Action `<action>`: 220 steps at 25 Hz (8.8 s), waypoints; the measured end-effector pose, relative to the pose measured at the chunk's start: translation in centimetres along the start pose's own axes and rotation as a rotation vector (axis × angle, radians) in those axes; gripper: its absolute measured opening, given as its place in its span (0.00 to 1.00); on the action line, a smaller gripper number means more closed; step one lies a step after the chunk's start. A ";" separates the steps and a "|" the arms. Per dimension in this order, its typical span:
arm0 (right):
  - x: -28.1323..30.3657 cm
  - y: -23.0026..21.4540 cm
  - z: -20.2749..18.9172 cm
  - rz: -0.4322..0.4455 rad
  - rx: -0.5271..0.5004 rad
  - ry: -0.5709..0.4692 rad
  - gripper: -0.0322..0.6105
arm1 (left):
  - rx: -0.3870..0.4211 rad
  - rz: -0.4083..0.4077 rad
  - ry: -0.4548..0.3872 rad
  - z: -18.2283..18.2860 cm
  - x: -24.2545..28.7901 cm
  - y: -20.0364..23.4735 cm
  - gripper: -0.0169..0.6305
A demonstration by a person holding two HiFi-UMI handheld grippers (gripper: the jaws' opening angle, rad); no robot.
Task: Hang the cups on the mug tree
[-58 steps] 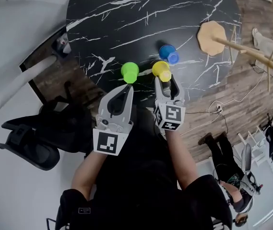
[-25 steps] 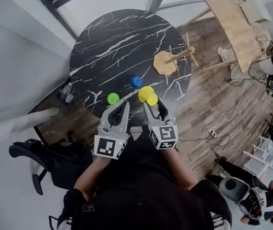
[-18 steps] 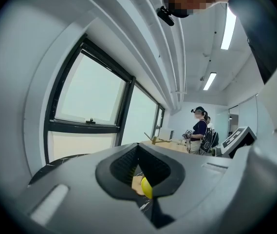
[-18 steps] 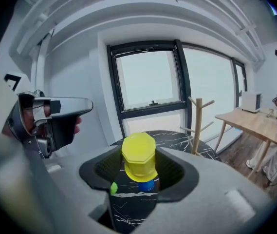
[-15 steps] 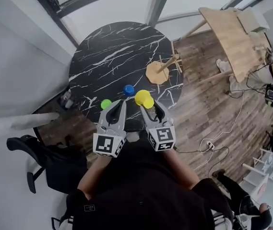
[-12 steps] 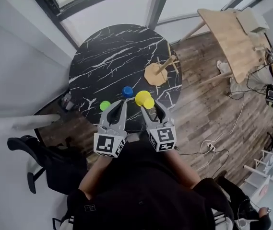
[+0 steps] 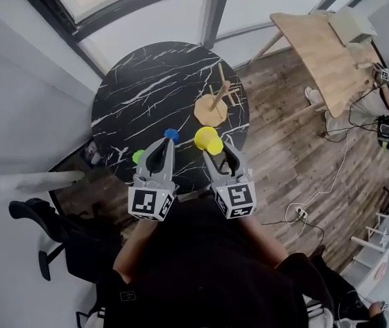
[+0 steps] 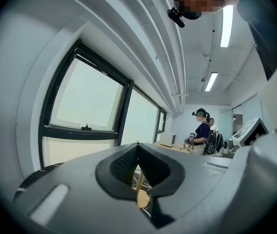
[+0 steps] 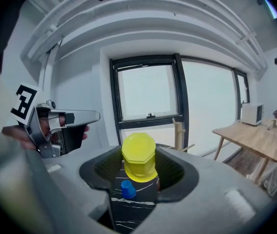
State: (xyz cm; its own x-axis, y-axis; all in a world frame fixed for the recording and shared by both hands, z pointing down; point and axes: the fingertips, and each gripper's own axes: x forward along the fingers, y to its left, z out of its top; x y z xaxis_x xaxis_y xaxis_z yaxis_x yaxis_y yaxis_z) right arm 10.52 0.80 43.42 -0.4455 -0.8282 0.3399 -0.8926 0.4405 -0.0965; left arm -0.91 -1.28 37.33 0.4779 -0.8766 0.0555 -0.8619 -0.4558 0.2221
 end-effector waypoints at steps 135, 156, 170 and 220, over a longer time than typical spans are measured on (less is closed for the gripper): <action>3.3 9.7 2.0 0.302 -0.058 -0.097 0.05 | -0.022 0.403 0.039 -4.5 -12.3 8.4 0.02; 10.6 15.0 -6.3 0.251 -0.027 0.101 0.05 | -0.066 0.391 0.367 -24.9 -12.0 18.3 0.41; 12.2 14.9 -10.4 0.221 -0.005 0.175 0.05 | -0.045 0.404 0.442 -32.3 -10.3 19.9 0.49; 7.0 11.5 -6.3 0.209 0.042 0.103 0.05 | 0.037 0.232 0.333 -14.2 -9.2 12.0 0.39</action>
State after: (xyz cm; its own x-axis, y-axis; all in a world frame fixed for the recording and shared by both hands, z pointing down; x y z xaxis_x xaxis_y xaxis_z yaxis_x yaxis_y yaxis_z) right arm -2.37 2.25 50.54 -0.6138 -0.6797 0.4016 -0.7845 0.5824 -0.2133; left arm -13.25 3.45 53.34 0.2933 -0.8617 0.4140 -0.9560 -0.2620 0.1320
